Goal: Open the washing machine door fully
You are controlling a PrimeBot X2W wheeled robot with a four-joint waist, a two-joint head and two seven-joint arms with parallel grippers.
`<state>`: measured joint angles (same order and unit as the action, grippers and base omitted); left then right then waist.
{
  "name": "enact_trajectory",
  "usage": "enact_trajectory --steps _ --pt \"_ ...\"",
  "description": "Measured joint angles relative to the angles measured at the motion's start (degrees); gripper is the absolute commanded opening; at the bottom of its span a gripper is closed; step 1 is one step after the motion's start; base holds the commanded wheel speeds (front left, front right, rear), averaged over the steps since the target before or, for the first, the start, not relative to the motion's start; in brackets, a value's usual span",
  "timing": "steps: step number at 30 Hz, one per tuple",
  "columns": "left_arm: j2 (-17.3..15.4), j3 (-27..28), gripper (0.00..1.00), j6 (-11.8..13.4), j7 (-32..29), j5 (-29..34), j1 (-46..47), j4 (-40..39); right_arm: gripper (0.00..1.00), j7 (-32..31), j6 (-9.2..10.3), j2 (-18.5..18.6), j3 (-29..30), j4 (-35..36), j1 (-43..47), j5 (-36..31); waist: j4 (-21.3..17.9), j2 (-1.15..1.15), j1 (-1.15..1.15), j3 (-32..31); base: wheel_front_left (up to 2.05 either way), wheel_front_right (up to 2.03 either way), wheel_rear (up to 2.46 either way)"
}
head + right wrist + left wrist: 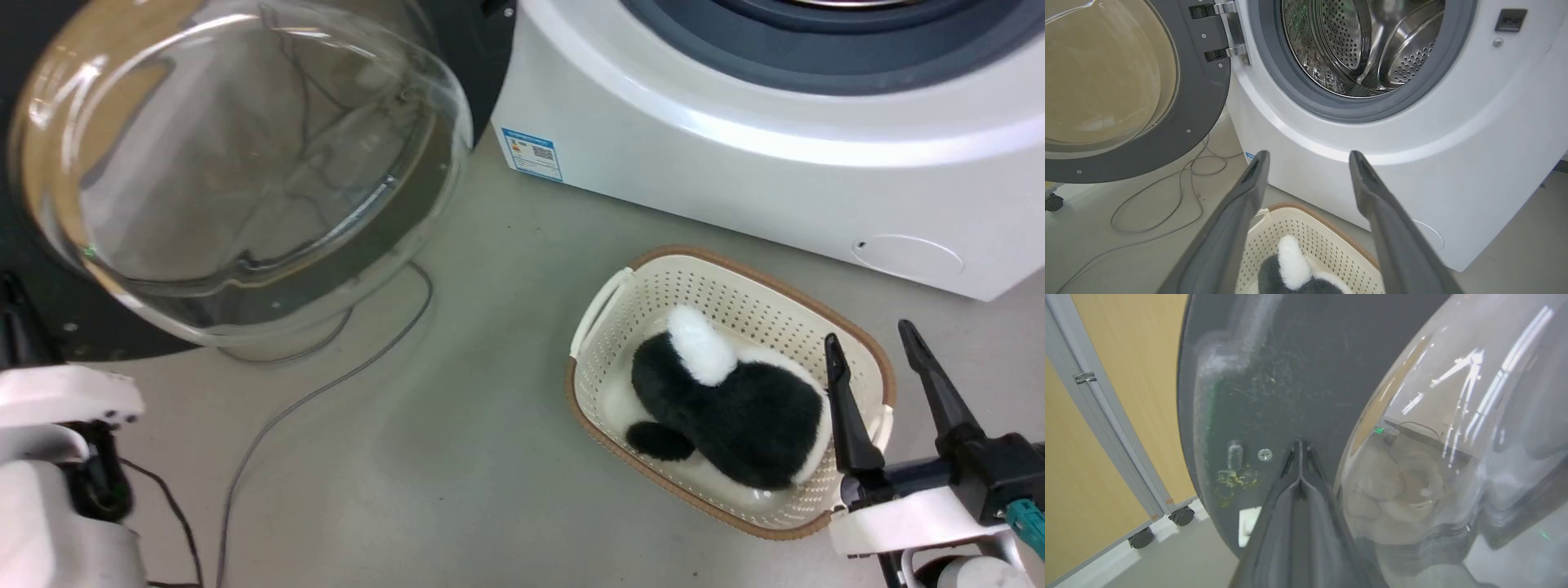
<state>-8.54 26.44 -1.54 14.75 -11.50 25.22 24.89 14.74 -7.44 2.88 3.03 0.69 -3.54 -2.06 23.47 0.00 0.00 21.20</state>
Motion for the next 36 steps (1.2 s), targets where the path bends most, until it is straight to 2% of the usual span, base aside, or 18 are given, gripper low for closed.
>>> enact_trajectory --steps 5,6,14,24,36 --pt "-2.76 2.8 0.0 -0.69 0.0 0.63 3.13 5.56 1.0 0.0 0.0 0.0 0.2 0.05 -0.53 -0.23 -1.08 0.0 0.0 0.55 0.0 0.0 0.0" --pt "-4.08 4.39 0.0 -1.26 0.0 0.9 5.24 8.92 1.0 0.0 0.0 0.0 0.33 0.07 -0.59 -0.44 -1.58 0.0 0.0 0.87 0.0 0.0 0.0" --pt "-4.99 5.23 0.0 -2.7 0.0 3.03 5.56 11.47 1.0 0.0 0.0 0.0 0.0 -0.47 -0.6 -0.19 -2.39 0.0 0.0 -0.72 0.0 0.0 0.0" --pt "-2.6 6.47 0.0 -4.22 0.0 4.99 0.21 4.26 1.0 0.0 0.0 0.0 0.05 -0.71 -0.16 2.3 -3.55 0.0 -0.01 -6.44 0.0 0.0 0.0" --pt "1.12 2.16 0.0 -5.28 0.0 7.34 -7.9 -7.32 1.0 0.0 0.0 0.03 0.77 -0.54 3.71 4.28 -4.96 0.0 -0.01 -14.93 0.0 0.0 0.0"
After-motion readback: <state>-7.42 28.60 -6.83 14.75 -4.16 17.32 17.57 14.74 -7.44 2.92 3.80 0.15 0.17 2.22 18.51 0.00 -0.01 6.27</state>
